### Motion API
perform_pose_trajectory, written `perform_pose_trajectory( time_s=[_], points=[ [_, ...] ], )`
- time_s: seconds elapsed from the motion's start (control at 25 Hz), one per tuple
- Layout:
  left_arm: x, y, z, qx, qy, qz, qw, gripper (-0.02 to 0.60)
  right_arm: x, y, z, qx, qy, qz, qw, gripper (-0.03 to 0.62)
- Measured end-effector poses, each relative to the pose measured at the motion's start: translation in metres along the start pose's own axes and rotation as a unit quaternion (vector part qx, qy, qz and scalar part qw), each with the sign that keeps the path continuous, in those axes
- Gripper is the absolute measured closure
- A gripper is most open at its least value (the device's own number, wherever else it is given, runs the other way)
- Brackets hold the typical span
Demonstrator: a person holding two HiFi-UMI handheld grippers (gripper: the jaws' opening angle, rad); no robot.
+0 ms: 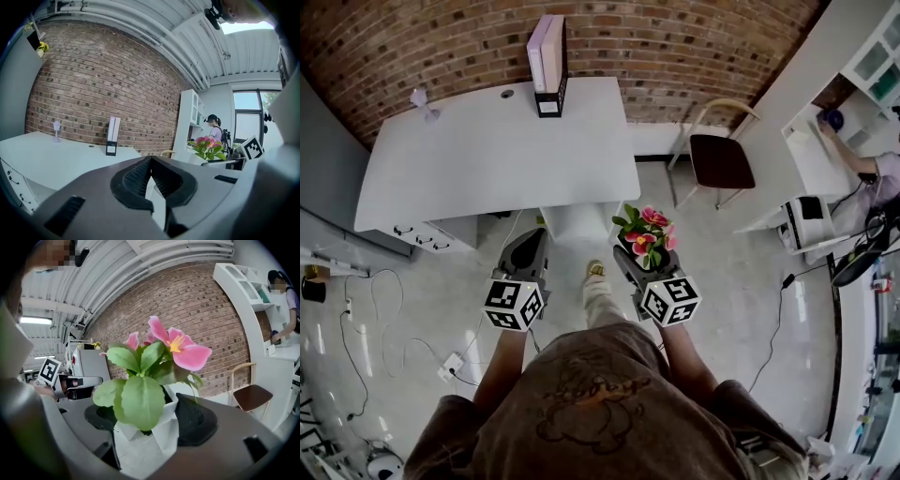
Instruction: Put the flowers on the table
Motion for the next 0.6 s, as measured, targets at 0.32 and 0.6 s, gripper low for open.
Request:
perform_pose_trajectory(
  time_s=[0.32,0.6],
  points=[
    [0.053,0.020,0.019,-0.003,0.005,0.001,1.0000,0.560,0.046,-0.027,0.022,-0.004,0.015,0.007,1.000,0.235],
    [0.100,0.031,0.040,-0.006,0.005,0.009,0.9999,0.560,0.086,-0.058,0.051,-0.002,0.021,0.024,0.999,0.235]
  ],
)
Point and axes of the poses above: the fingertips, and each gripper's own axes: x forward along the fingers, y to its left, z out of its top, the point moved 9 cm from there along -x, backward along the fingers, and after that the axes turned 1 degree about y, right-handed, at the moved point
